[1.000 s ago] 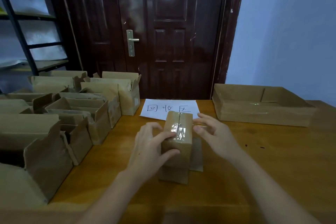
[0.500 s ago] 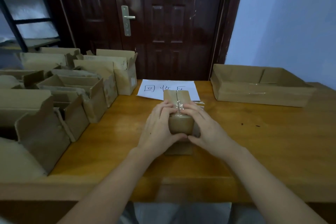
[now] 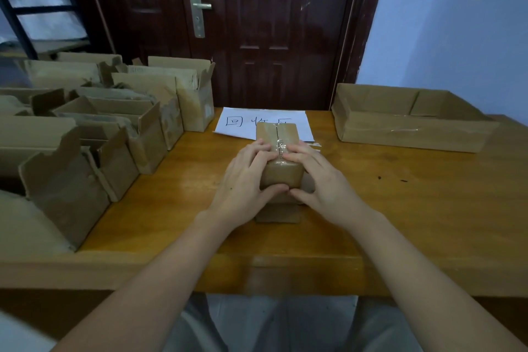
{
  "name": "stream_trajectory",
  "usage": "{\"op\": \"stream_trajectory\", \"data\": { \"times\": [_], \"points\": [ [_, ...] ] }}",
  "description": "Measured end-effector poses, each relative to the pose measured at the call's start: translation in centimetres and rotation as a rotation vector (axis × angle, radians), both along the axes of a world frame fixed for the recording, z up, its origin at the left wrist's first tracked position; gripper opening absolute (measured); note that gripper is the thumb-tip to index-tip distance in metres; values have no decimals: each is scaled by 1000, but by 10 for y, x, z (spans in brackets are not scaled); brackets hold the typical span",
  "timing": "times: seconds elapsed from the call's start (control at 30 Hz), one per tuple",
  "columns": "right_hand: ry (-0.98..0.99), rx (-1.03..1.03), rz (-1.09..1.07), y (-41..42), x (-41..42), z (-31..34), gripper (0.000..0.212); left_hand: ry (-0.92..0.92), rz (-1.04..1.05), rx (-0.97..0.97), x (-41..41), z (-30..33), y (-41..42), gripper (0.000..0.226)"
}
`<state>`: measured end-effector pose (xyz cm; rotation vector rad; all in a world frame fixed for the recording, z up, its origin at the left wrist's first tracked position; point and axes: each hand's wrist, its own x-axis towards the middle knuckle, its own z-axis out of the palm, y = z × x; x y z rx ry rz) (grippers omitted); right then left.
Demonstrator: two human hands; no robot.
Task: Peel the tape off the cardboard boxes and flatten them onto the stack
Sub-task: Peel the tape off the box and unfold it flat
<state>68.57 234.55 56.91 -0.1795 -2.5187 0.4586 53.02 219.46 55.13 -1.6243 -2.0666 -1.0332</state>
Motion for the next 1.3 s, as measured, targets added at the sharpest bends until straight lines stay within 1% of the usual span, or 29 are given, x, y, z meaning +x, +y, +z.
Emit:
{"op": "stream_trajectory", "data": {
  "times": [0.13,0.23,0.47,0.6,0.7,0.9,1.07,1.17,1.3],
  "points": [
    [23,-8,-2,-1,-2,-1,67,6,-18,-27,-1,2,-4,67],
    [19,-16,-1,-2,-1,0,68,16,-21,-57,-3,3,-6,73],
    [1,-27,-4,-4,0,2,68,5,-14,-57,2,3,-6,89],
    [5,-23,-2,-4,0,2,67,-19,28,-16,8,3,-2,85],
    [-2,-16,-4,-4,1,2,67,-13,23,-3,7,2,-1,81],
    [-79,9,-4,-1,5,5,76,2,-4,0,1,1,-2,76],
    [-31,-31,13,-2,2,5,69,-1,-30,-4,-1,0,-3,72],
    [4,-44,25,-2,0,6,66,8,-27,-19,-1,1,-5,74],
    [7,-24,31,0,-3,7,65,5,31,-18,6,1,-1,83]
  ]
}}
